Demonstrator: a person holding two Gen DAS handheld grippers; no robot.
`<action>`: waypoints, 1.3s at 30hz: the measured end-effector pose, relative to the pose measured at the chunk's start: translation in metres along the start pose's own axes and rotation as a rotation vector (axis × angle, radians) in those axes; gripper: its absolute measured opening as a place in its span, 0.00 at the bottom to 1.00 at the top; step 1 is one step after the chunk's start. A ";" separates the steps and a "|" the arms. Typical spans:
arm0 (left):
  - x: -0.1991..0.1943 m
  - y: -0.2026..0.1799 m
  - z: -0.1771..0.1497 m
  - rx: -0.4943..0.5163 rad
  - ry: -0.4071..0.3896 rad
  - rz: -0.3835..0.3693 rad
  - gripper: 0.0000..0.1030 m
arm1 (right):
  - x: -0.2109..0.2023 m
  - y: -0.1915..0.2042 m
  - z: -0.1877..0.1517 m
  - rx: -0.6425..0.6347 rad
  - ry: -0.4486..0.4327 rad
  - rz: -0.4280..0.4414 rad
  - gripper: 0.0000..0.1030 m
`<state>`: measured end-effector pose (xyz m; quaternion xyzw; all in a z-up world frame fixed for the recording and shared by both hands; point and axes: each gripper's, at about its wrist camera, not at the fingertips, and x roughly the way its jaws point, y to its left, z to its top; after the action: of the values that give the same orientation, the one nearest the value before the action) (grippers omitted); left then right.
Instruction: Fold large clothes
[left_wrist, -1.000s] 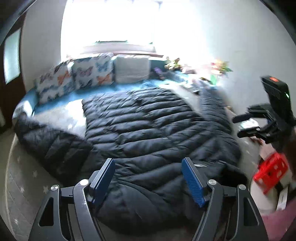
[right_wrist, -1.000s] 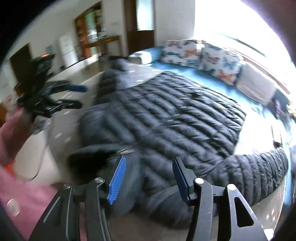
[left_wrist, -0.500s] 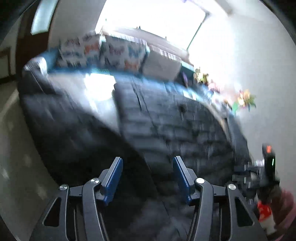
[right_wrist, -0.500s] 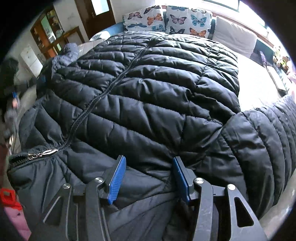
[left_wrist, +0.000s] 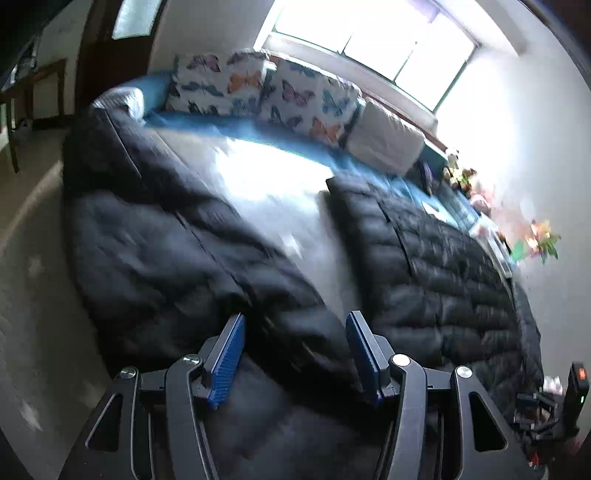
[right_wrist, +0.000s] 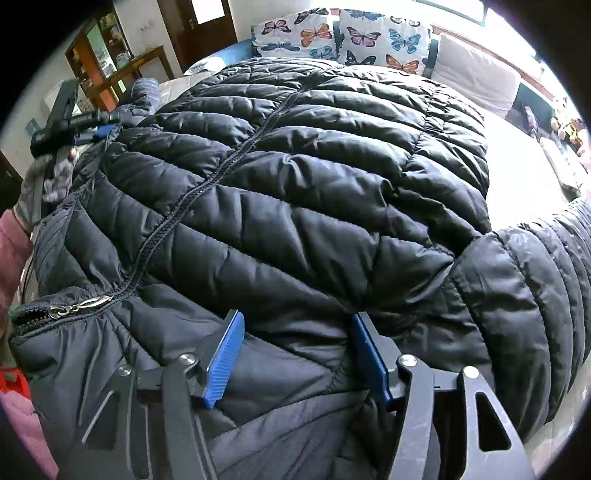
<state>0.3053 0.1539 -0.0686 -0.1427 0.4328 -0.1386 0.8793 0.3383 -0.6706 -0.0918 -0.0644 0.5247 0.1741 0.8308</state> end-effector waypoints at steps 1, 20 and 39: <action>-0.005 0.009 0.010 -0.023 -0.022 0.005 0.58 | 0.000 0.000 0.000 -0.001 -0.001 -0.001 0.67; 0.005 0.209 0.103 -0.427 -0.090 0.285 0.62 | 0.002 0.002 0.001 -0.007 -0.010 0.021 0.77; -0.125 0.043 0.154 -0.172 -0.342 -0.102 0.12 | 0.001 0.005 0.001 -0.014 -0.026 0.000 0.78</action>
<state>0.3605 0.2599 0.0954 -0.2603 0.2793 -0.1192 0.9165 0.3377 -0.6650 -0.0918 -0.0679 0.5126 0.1782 0.8371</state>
